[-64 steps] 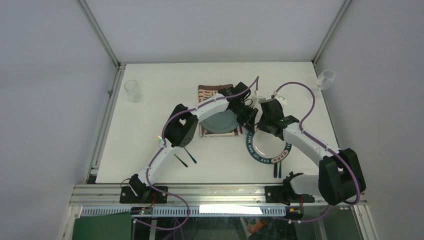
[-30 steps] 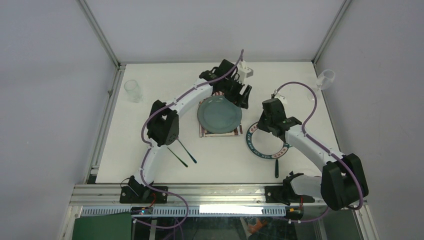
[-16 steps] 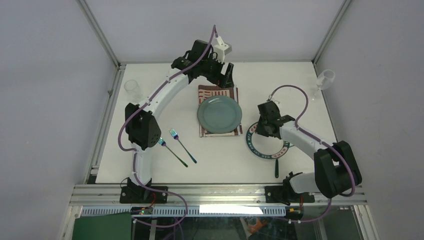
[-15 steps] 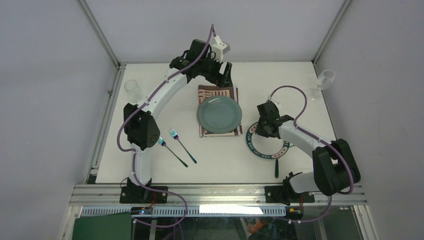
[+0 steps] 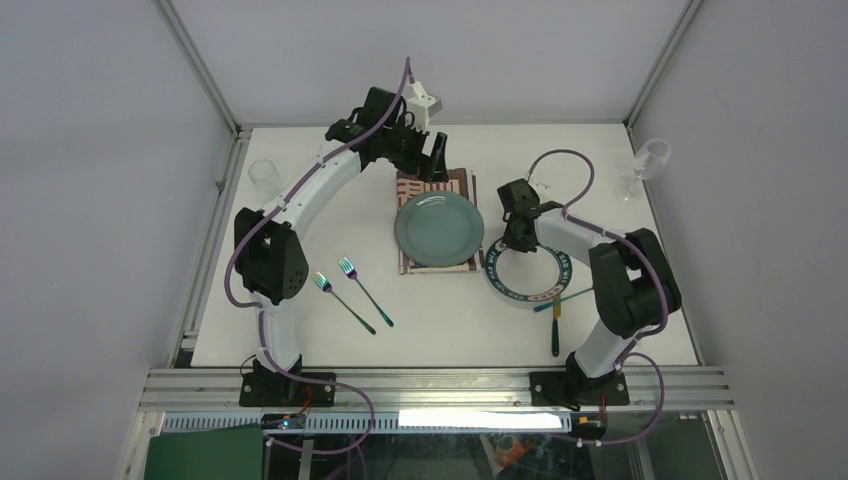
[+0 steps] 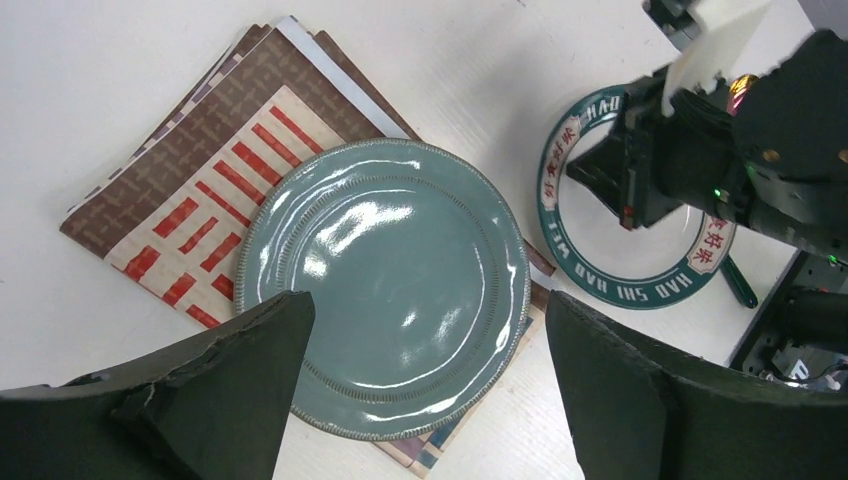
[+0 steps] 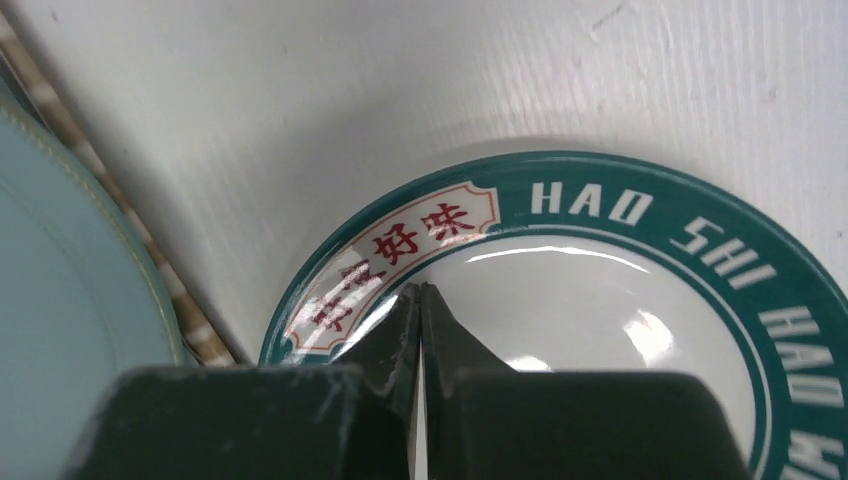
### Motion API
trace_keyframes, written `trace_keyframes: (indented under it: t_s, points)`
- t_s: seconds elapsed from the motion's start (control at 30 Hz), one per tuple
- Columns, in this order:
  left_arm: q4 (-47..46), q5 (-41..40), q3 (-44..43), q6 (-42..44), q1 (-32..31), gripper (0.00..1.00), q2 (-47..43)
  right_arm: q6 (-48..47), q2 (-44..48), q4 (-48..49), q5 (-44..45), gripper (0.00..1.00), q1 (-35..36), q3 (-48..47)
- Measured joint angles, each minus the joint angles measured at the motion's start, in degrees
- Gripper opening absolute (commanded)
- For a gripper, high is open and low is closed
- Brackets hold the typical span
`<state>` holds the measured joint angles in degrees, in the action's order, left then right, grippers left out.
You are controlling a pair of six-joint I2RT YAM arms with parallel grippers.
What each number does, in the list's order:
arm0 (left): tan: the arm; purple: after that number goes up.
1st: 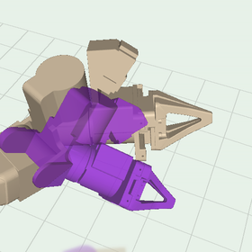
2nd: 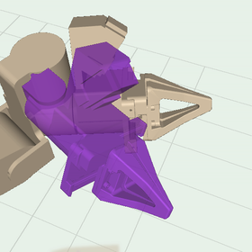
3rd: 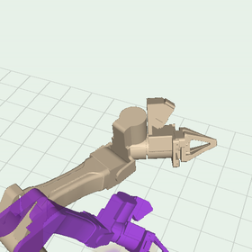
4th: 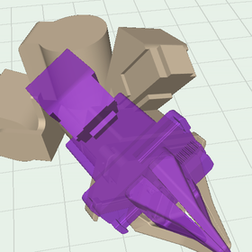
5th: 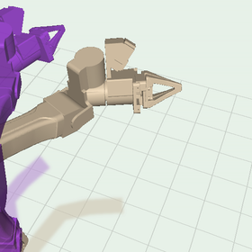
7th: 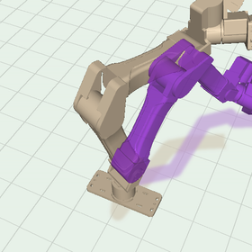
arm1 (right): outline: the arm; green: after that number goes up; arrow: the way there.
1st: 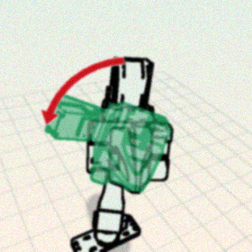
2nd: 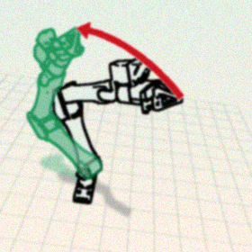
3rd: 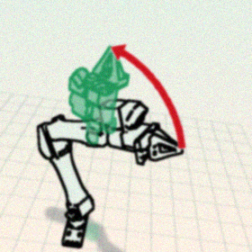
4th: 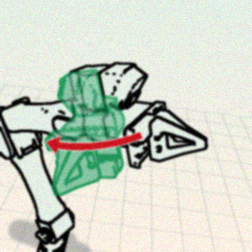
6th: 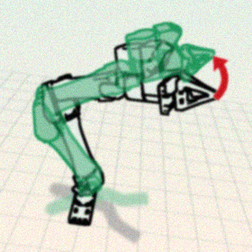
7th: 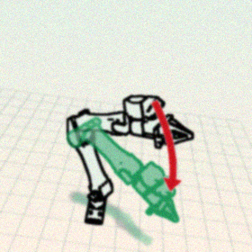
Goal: Set the dinner table for one person
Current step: Place the plate at the center of the board.
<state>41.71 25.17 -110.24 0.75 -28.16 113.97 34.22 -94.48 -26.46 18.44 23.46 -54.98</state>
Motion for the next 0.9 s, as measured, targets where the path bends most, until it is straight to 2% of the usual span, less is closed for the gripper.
trace_keyframes:
  t_s: [0.2, 0.4, 0.57, 0.9]
  points:
    - [-1.18, -0.09, 3.63, 0.35, 0.04, 0.91, -3.45, 0.94, -6.16, 0.76, 2.64, 0.0, -2.71, -5.77]
    - [-2.25, -0.61, 6.75, 0.61, 0.11, 0.92, -5.38, 2.1, -8.02, 1.68, 3.45, 0.0, -6.73, -7.72]
    - [-2.62, -0.92, 7.32, 0.83, 0.13, 0.93, -5.53, 2.12, -5.07, 3.39, 3.48, 0.0, -7.26, -4.11]
    - [-3.41, -0.72, 7.32, 0.74, 0.13, 0.94, -5.53, 2.25, 0.7, -3.72, 7.13, 0.0, -7.43, -2.38]
